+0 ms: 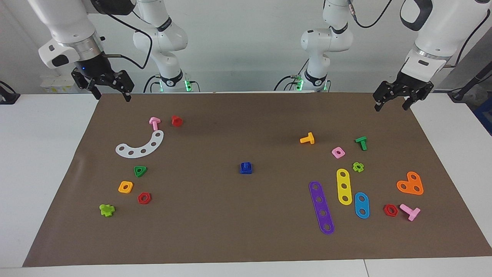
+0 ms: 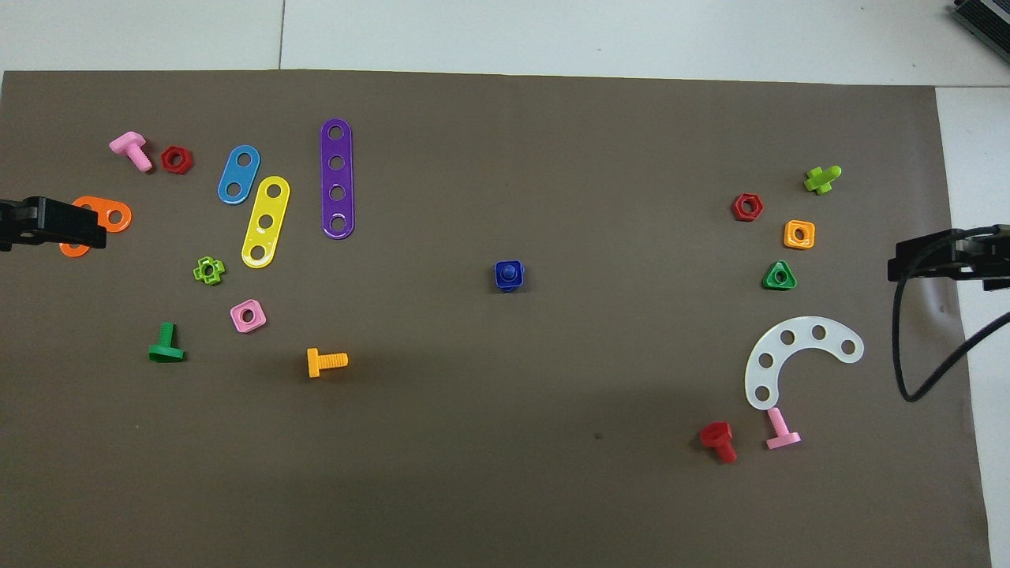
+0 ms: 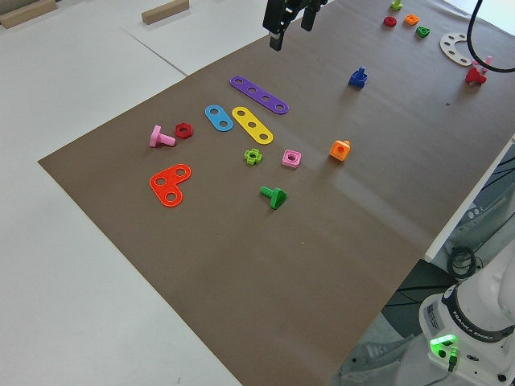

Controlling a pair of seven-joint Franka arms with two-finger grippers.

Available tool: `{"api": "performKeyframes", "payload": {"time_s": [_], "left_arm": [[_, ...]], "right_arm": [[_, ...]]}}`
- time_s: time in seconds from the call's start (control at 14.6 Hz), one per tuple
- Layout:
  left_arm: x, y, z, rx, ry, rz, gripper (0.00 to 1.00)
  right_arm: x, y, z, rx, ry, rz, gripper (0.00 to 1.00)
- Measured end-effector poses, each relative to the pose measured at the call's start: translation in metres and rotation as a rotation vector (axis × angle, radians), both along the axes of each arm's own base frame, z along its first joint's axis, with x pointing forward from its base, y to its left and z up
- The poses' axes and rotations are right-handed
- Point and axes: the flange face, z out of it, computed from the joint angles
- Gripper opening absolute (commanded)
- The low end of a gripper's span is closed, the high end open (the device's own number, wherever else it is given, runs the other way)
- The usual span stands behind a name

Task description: Unscrew and place screws in storage area

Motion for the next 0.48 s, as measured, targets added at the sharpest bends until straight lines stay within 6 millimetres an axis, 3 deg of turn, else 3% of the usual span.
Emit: {"api": "performKeyframes", "payload": {"time_s": [0.48], "left_arm": [[-0.0017, -0.0002, -0.0047, 0.0, 0.011, -0.006, 1.0]], "right_arm": [[0.0, 0.0009, -0.0002, 0.0, 0.0, 0.002, 1.0]]}}
